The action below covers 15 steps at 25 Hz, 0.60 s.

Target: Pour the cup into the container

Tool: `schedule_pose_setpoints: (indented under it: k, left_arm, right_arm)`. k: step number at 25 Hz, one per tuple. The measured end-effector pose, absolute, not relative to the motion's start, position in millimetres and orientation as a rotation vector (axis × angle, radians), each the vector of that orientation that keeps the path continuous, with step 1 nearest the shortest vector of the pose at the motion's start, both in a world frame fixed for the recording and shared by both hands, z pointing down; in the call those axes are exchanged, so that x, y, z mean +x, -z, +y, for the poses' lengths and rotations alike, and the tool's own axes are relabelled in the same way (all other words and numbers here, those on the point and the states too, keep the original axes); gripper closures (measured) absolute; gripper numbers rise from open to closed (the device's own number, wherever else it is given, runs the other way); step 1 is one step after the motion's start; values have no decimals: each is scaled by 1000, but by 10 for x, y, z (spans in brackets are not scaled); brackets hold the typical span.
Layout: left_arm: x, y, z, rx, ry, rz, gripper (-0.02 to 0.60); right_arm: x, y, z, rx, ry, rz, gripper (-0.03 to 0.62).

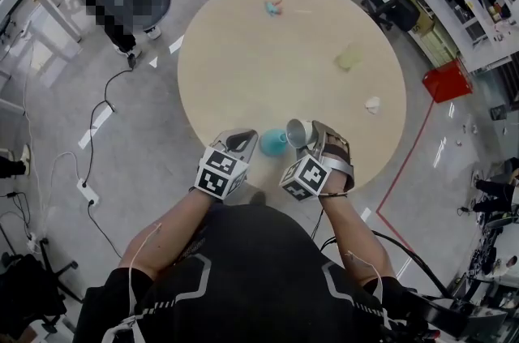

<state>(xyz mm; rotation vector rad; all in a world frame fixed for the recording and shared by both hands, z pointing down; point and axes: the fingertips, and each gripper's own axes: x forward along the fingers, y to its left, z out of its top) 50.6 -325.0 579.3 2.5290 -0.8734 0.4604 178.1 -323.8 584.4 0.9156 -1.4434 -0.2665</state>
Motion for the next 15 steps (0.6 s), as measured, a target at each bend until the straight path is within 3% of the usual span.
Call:
schedule_pose_setpoints:
  k: [15]
  left_arm:
    - [464, -5839, -3211, 2528, -468, -865, 581]
  right_arm:
    - [1697, -5841, -3228, 881, 321, -1411, 287]
